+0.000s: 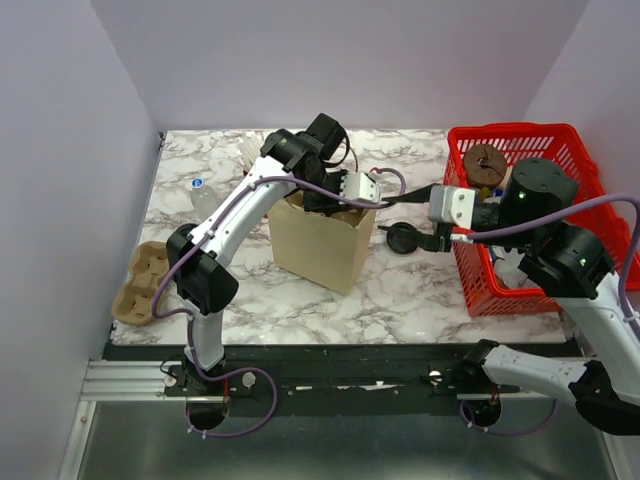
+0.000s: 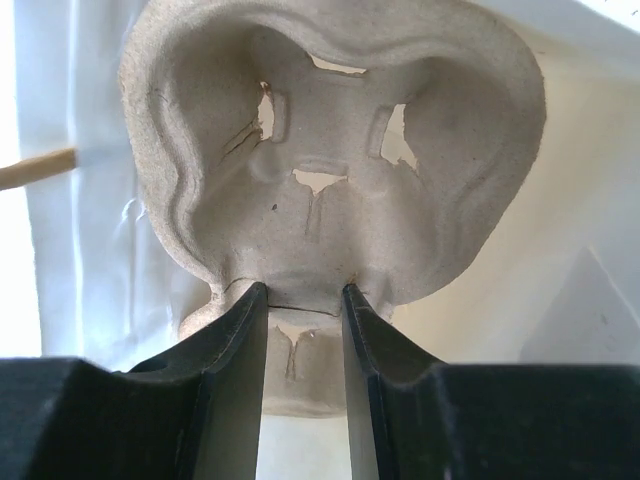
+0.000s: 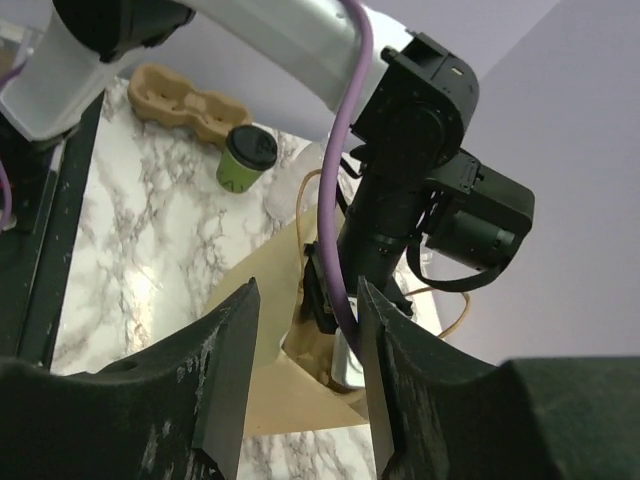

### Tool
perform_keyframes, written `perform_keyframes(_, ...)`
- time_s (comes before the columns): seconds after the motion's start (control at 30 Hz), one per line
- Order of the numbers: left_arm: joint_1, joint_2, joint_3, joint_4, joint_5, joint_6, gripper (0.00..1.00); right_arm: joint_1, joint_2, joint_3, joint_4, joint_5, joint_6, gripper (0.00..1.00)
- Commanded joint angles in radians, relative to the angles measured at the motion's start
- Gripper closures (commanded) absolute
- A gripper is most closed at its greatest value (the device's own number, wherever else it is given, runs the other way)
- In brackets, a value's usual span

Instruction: Pack the takeout coffee

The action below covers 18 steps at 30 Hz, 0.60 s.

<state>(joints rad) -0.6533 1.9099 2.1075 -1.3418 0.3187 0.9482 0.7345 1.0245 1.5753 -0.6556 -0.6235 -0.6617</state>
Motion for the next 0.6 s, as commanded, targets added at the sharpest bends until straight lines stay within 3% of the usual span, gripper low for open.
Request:
perform_keyframes(0.0,0.001,0.029,0.023,-0.168,0.031,-0.037,1.00,0.022,-0.006,-0.096,-0.042,-0.045,-0.110,0.49)
perform_keyframes(0.1,0.007,0.032,0.020,-0.169,0.040,-0.057,1.00,0.039,-0.006,-0.159,0.020,-0.009,-0.151,0.51)
perform_keyframes(0.13,0.012,0.031,0.017,-0.168,0.049,-0.060,1.00,0.045,-0.013,-0.176,0.060,0.075,-0.148,0.50)
perform_keyframes(0.17,0.018,0.028,0.014,-0.168,0.056,-0.066,1.00,0.046,-0.033,-0.188,0.171,0.124,-0.089,0.41)
perform_keyframes(0.27,0.021,0.017,-0.001,-0.165,0.065,-0.074,1.00,0.046,-0.027,-0.147,0.260,0.283,-0.010,0.34)
perform_keyframes(0.43,0.029,0.018,-0.030,-0.140,0.057,-0.095,1.00,0.046,0.016,0.084,0.193,0.196,0.036,0.28)
perform_keyframes(0.57,0.037,0.038,-0.007,-0.149,0.066,-0.126,1.00,0.046,0.032,0.144,0.090,0.111,0.027,0.27)
